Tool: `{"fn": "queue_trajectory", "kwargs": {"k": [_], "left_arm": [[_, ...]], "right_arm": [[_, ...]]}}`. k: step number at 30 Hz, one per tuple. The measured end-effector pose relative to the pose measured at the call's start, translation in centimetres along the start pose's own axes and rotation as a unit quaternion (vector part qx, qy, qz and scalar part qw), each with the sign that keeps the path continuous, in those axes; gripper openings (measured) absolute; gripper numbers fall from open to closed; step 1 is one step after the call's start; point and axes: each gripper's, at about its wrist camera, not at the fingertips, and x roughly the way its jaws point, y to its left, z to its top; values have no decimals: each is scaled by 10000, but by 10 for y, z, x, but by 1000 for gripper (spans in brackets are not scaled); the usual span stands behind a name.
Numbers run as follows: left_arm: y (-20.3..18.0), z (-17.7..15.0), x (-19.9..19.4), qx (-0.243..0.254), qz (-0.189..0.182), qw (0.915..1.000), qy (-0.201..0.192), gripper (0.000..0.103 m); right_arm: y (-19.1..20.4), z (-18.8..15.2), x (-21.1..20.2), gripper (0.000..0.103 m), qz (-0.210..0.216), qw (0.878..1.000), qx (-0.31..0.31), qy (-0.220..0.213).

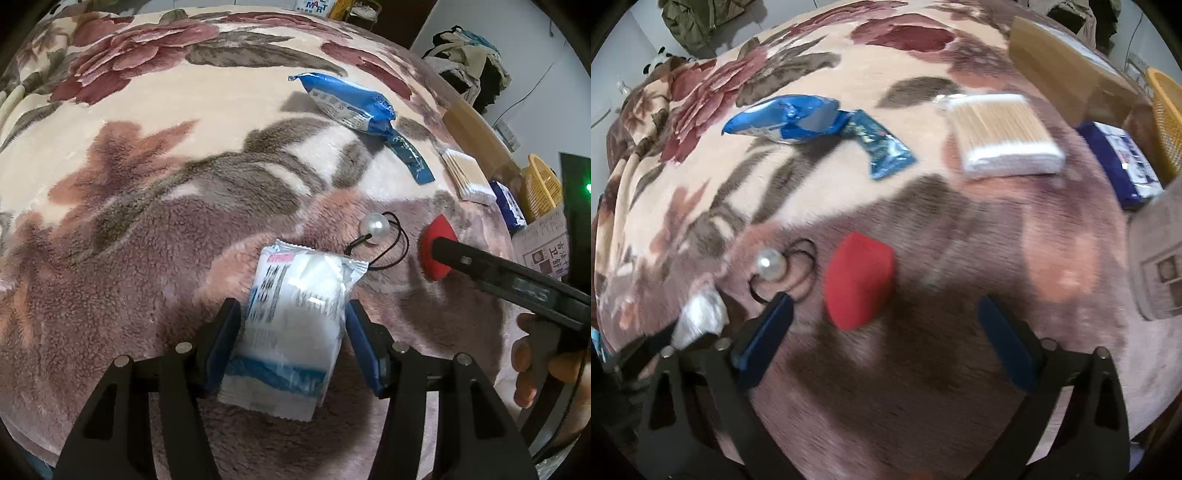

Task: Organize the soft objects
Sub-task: 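Grasp the white gauze packet with the left tool while the right tool grasps the red sponge, then carry gauze packet and red sponge over the orange basket and open both tools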

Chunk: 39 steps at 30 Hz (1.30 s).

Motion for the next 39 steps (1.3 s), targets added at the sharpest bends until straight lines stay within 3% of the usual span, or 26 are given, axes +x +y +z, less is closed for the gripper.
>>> {"fn": "queue_trajectory", "kwargs": {"k": [3,4,15,22,39], "left_arm": [[-1,2,12,-40,-67,9998,160,62],[-1,3,16,-74,-82,9997,202,62],[-12,-6,3,2,14,9998,175,52],[-25,-7,-8,71,148,9998,70,51],[-58,-5,-15,319,102,9994,63,51]], "right_arm": [[5,3,16,53,-22,9997,68,225],[6,3,17,39,-41,9996,56,262],[-8,-26,-21,38,157,9998,-102,92],[-11,-44,-38,38,-56,9998,-213,11],[-26,-52,-60,38,-55,9998,-127,-140]]}}
